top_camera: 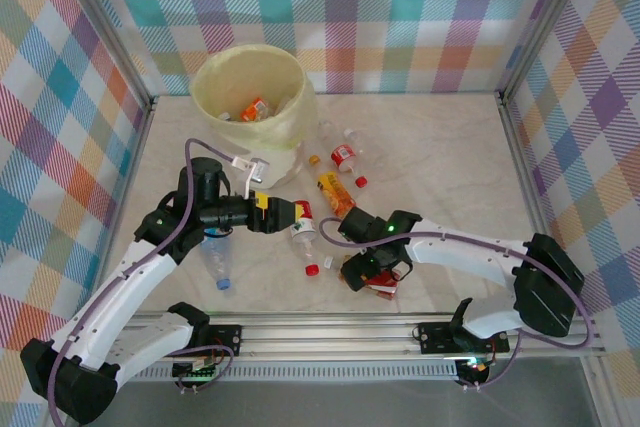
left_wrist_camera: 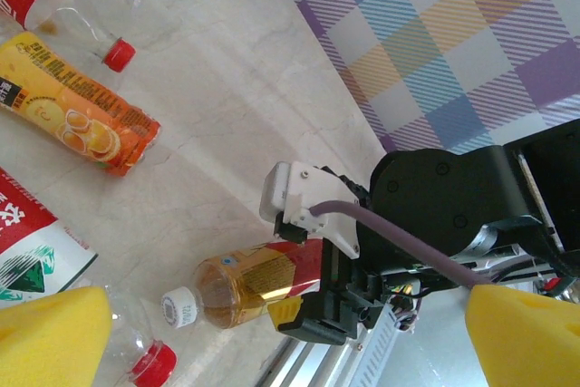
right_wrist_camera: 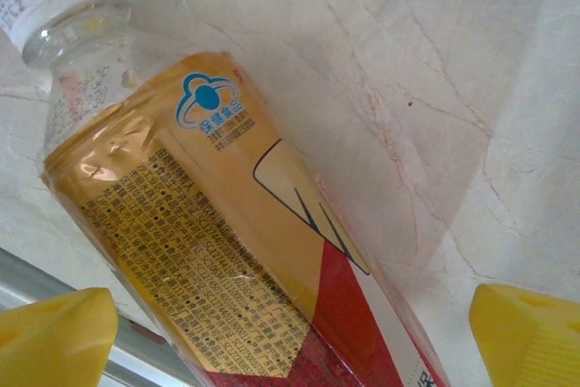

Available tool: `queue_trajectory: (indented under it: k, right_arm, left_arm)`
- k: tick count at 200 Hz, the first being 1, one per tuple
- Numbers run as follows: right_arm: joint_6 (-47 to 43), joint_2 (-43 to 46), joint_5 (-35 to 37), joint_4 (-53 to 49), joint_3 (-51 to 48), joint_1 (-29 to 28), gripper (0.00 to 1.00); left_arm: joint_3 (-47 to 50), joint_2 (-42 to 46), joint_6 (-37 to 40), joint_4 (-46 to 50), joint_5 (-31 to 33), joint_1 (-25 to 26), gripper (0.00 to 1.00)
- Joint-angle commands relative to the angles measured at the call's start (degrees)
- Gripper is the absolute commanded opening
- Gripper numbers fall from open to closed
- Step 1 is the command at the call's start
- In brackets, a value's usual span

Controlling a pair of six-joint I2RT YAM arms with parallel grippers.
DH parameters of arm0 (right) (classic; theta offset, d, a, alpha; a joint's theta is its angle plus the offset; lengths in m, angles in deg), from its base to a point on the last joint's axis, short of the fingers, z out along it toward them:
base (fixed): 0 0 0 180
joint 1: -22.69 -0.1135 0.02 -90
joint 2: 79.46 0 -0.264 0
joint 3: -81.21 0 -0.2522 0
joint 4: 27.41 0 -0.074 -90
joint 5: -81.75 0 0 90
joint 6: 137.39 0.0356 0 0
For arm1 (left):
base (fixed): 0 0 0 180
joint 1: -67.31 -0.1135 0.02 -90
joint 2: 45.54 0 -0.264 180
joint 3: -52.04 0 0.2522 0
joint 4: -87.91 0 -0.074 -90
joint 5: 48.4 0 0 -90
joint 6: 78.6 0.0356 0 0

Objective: Put the plastic bottles in the bin

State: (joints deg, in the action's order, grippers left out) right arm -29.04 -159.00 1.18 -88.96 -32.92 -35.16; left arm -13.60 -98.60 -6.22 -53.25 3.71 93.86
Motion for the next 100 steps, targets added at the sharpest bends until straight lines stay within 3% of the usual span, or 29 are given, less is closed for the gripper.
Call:
queue_trajectory:
  k: [1, 100]
  right_arm:
    - [-1.7, -1.7, -2.3, -0.4, 1.0, -0.5, 1.0]
    - [6.7, -3.3, -0.6, -3.0, -1.7, -3.7, 0.92]
  left_arm:
    - [0.4, 0.7, -0.3, -1.4, 0.1, 0.7, 1.0]
    - [1.9, 0.6, -1.4, -3.4, 0.5, 1.6, 1.0]
